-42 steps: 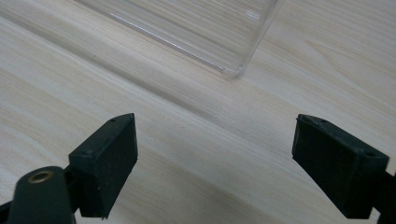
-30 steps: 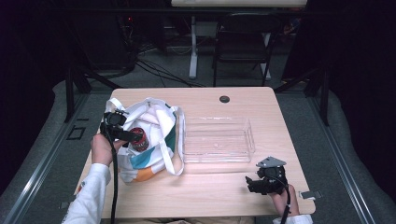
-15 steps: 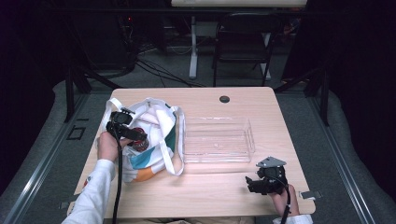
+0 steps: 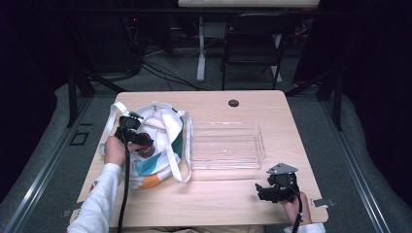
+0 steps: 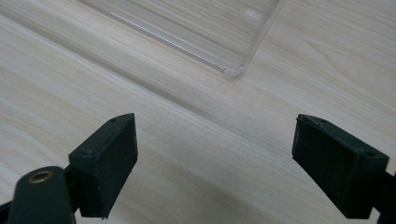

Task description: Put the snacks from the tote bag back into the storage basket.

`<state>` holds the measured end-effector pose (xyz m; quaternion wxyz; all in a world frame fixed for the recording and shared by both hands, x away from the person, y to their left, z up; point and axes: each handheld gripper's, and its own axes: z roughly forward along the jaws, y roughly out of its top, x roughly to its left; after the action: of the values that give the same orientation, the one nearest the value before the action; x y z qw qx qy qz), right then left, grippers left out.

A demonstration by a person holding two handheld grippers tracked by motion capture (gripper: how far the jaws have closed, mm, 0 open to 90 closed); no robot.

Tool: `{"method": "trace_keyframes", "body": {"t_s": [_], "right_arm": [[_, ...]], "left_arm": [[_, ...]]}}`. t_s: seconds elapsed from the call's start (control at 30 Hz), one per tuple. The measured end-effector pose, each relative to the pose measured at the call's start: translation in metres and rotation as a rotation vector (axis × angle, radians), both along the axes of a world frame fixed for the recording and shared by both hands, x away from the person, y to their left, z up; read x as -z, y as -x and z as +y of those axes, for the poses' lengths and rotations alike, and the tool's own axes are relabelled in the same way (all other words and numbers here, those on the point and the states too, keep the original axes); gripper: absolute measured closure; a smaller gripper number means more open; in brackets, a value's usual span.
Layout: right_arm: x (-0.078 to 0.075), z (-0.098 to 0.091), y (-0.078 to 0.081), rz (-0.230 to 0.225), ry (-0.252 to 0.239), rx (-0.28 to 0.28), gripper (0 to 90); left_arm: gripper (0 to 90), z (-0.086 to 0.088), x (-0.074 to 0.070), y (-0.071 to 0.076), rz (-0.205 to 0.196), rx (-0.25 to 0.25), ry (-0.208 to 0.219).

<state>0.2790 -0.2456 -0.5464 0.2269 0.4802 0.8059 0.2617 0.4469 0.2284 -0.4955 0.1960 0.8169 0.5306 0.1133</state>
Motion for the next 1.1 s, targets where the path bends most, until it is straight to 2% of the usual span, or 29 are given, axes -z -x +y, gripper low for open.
{"method": "trace_keyframes", "body": {"t_s": [0.4,0.67,0.8,1.1], "right_arm": [[0.0000,0.0000,0.0003,-0.004,-0.003,0.004,13.8],[-0.0002,-0.0002,0.0004,-0.005,-0.003,0.001,13.8],[-0.0002,-0.0002,0.0004,-0.006,-0.004,0.001,13.8],[-0.0002,-0.0001,0.0003,-0.005,-0.003,0.001,13.8]], "left_arm": [[15.8,-0.0014,0.0058,-0.0036,0.032,0.002,-0.013],[22.1,-0.0030,0.0065,-0.0034,0.045,0.008,-0.027],[25.4,-0.0027,0.0068,-0.0030,0.039,0.006,-0.033],[25.8,-0.0038,0.0062,-0.0018,0.032,0.017,-0.040]]}}
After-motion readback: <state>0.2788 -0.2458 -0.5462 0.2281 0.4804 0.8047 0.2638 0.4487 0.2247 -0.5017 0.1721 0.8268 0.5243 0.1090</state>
